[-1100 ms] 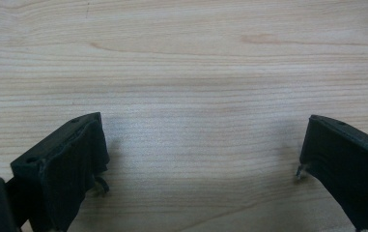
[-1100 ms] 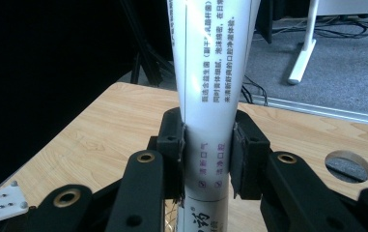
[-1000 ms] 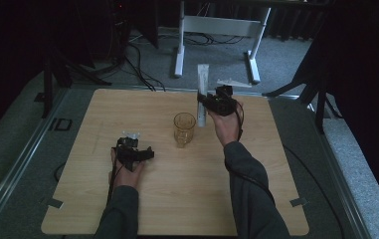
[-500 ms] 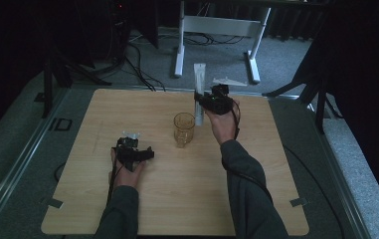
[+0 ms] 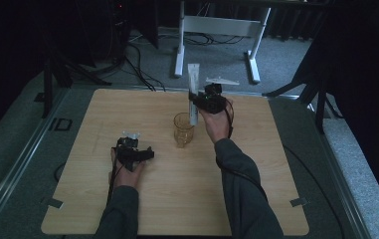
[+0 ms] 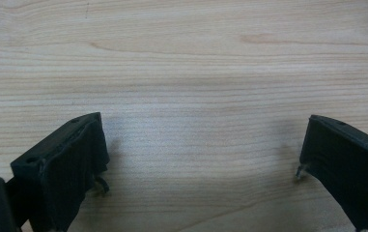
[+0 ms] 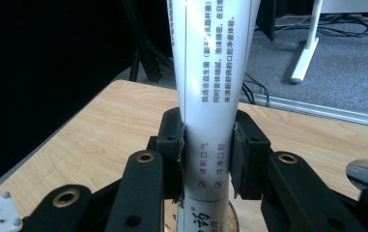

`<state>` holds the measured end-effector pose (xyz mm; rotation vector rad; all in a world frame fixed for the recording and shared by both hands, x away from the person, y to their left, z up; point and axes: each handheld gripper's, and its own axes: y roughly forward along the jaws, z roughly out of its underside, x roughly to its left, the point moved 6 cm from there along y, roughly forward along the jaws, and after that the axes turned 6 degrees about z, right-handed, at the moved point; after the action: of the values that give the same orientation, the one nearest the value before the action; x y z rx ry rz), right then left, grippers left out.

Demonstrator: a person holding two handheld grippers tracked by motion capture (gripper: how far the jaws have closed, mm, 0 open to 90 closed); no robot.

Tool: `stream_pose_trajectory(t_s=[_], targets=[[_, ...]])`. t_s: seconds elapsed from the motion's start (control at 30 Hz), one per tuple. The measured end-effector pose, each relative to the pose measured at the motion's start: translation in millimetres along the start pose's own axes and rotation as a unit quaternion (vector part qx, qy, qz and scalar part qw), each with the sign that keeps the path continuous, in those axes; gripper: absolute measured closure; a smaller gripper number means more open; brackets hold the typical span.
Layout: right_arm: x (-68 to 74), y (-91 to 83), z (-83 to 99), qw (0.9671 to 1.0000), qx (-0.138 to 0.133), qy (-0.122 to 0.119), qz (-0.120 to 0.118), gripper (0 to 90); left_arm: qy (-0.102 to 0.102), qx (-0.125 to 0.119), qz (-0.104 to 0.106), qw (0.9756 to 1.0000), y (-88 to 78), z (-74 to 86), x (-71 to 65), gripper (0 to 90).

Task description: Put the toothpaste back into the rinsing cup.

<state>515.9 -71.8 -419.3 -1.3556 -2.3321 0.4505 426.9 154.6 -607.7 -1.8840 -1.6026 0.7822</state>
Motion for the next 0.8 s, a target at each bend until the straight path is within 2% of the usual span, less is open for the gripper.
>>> stream_pose_trajectory(t_s=[0.5,0.8], targets=[[7.4,10.9,-0.9,0.9998,-0.001,-0.007,0.016,69.6,0.0,0.0,0.0,1.0,0.0,0.1,-0.1,2.2],[11.9,16.3,2.1,0.9998,0.003,-0.013,0.017,69.4,0.0,-0.001,0.0,1.0,0.0,0.1,-0.2,2.2]])
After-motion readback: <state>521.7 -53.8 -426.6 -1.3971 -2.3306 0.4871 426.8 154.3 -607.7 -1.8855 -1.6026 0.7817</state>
